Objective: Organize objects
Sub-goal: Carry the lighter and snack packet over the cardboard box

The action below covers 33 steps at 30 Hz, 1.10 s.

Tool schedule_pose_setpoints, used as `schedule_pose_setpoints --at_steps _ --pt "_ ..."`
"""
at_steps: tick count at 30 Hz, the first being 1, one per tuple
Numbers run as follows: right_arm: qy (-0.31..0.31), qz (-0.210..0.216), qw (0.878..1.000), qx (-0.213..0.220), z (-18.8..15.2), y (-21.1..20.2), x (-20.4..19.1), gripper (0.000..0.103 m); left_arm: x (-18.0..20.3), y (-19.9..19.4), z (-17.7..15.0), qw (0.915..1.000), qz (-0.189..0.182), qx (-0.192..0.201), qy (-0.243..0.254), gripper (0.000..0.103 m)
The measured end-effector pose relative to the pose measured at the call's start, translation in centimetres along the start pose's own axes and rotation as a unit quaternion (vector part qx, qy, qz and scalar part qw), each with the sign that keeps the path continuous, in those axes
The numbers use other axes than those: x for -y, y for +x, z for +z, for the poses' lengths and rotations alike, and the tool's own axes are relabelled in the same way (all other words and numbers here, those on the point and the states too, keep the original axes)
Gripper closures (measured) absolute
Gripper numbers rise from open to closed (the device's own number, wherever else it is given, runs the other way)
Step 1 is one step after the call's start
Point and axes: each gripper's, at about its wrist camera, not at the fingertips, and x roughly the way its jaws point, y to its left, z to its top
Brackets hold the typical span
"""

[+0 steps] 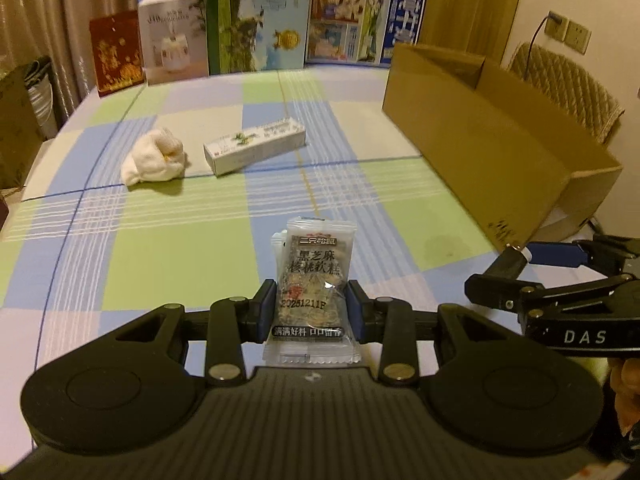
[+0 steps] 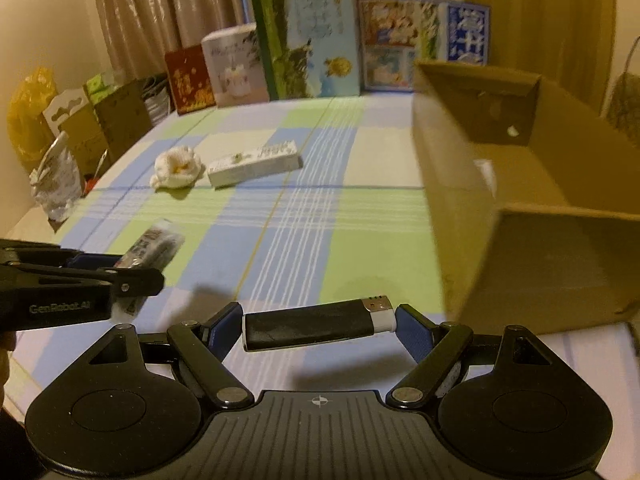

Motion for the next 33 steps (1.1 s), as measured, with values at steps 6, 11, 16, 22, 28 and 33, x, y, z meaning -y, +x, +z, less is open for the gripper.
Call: schedule_pose_setpoints --at_steps 6,11,16,22,28,33 --pt "0.023 -0.018 0.999 0.022 -0.2 -4.9 1.4 0.023 2.9 -3.9 -0.3 0.9997 -0.007 0.014 -0.017 0.072" --pt "0.038 -0.034 0.998 0.038 -0.1 -8.6 3.0 0.023 6.0 -6.3 -0.1 0.9993 -0.02 0.028 -0.016 0.072" --pt "0.047 -0.049 0.996 0.056 -0.1 -11.8 4.4 0.023 9.0 -8.0 0.1 0.9987 -0.034 0.037 -0.011 0.072" --pt "0.05 -0.067 0.994 0.071 -0.4 -14.8 6.1 0.023 11.8 -9.5 0.5 0.9977 -0.049 0.046 0.001 0.072" --pt "0.056 -0.076 0.992 0.08 -0.4 -16.5 7.5 0.023 13.5 -10.0 0.6 0.9971 -0.058 0.048 0.013 0.072" --pt "0.06 -0.081 0.991 0.086 -0.5 -17.4 8.4 0.023 14.4 -10.3 0.7 0.9965 -0.064 0.051 0.02 0.072"
